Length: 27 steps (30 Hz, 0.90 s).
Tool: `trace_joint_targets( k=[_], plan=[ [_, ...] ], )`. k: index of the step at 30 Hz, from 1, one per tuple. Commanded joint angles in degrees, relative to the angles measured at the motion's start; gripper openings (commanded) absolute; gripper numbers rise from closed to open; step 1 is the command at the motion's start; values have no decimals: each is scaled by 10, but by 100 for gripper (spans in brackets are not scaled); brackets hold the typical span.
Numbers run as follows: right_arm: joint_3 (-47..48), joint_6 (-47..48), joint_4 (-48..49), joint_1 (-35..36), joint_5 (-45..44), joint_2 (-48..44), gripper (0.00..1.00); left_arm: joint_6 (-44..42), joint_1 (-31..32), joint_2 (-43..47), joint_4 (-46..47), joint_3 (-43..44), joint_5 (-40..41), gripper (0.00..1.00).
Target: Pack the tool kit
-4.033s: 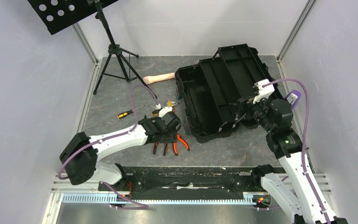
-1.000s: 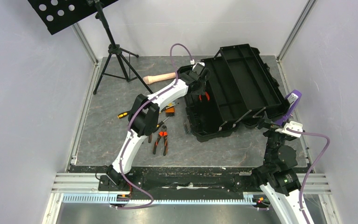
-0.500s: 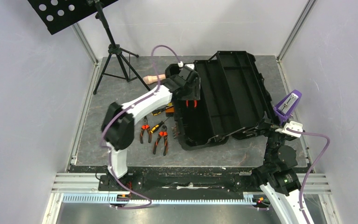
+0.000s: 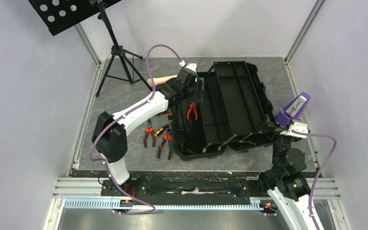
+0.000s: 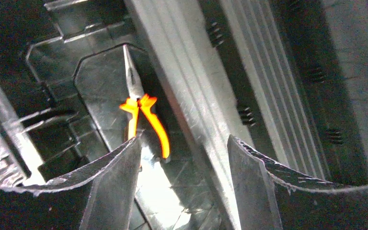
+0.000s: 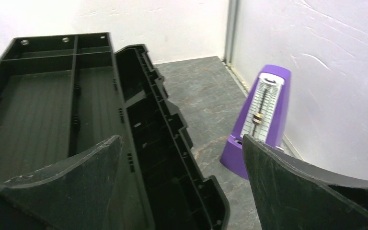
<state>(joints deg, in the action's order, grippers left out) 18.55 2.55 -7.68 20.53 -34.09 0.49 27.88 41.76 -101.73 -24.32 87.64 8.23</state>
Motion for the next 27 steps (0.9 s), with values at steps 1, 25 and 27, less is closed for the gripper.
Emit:
trace_joint_targets(
  k=[1,25,27],
  plan=[
    [83,-8,-40,4,90,68,98,5,-1,68,-27,17,26,72],
    [207,-14,-108,3,221,227,98,143,-26,204,28,-281,-55,75],
    [204,-14,-108,4,219,224,98,145,-26,189,42,-269,-59,68]
  ],
)
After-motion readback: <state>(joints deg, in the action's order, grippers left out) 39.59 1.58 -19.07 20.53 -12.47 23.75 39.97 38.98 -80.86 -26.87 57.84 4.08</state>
